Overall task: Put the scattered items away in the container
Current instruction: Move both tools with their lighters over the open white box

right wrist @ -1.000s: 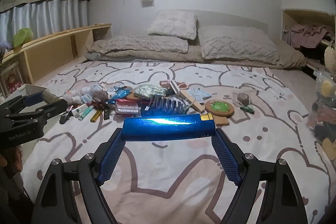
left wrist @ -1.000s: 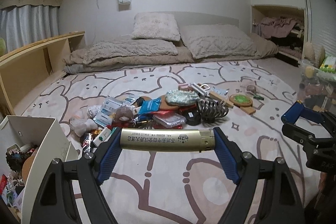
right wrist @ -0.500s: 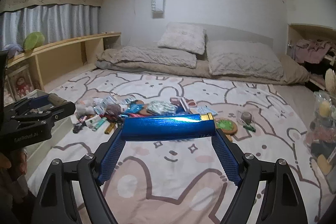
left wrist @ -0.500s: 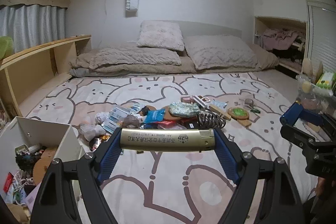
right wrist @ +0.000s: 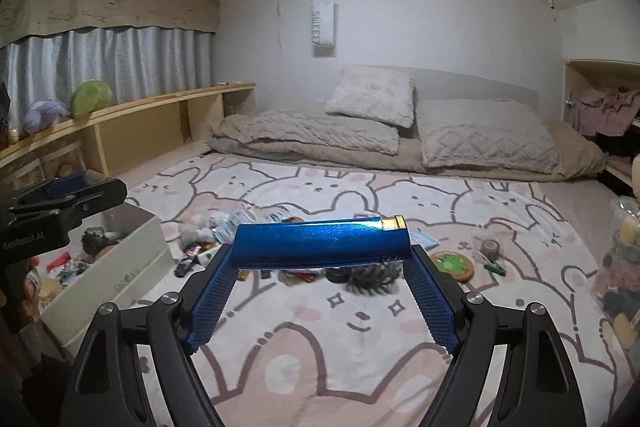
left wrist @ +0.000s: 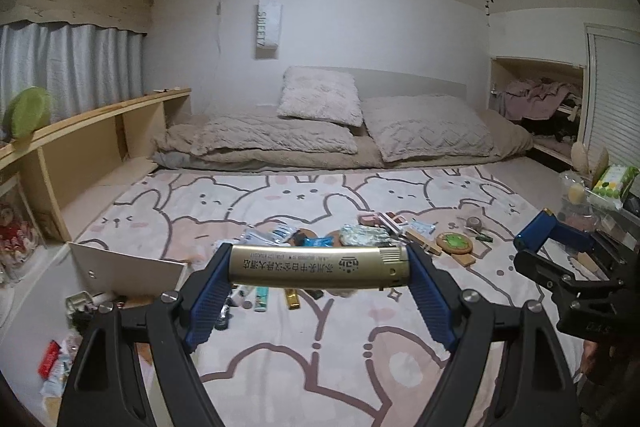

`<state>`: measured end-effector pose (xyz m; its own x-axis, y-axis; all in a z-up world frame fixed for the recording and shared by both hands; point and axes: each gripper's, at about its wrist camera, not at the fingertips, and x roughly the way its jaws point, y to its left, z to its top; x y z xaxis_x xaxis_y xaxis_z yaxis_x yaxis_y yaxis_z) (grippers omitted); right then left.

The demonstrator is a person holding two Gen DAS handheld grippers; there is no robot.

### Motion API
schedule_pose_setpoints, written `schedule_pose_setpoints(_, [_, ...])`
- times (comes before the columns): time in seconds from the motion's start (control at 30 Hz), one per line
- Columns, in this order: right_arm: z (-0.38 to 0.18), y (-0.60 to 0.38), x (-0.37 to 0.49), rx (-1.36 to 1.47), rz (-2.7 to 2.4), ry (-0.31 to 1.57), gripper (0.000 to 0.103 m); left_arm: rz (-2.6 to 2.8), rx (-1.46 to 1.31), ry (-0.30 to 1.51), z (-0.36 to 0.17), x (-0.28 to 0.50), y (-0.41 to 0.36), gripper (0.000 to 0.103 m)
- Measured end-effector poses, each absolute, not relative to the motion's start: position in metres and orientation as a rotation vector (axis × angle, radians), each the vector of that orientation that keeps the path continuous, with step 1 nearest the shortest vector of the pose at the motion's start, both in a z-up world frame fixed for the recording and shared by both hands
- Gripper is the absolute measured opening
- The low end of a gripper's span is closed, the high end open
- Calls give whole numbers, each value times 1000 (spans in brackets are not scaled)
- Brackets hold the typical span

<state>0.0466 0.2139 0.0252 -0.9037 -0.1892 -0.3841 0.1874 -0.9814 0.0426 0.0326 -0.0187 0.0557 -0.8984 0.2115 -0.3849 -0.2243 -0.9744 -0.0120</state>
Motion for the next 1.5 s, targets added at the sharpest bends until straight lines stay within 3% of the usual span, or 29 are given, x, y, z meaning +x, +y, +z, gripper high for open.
schedule_pose_setpoints(0.3, [46, 184, 42, 547, -2756, -101, 84, 2944, -554, 70, 72, 46, -57, 83])
schedule_pose_setpoints(0.73, [53, 122, 34, 559, -2597, -93, 84, 3075, -537, 56, 74, 61, -129, 83])
schedule_pose_setpoints(1.5, [30, 4, 21, 647, -2348, 20, 84, 3249, -745, -60, 20, 60, -258, 83])
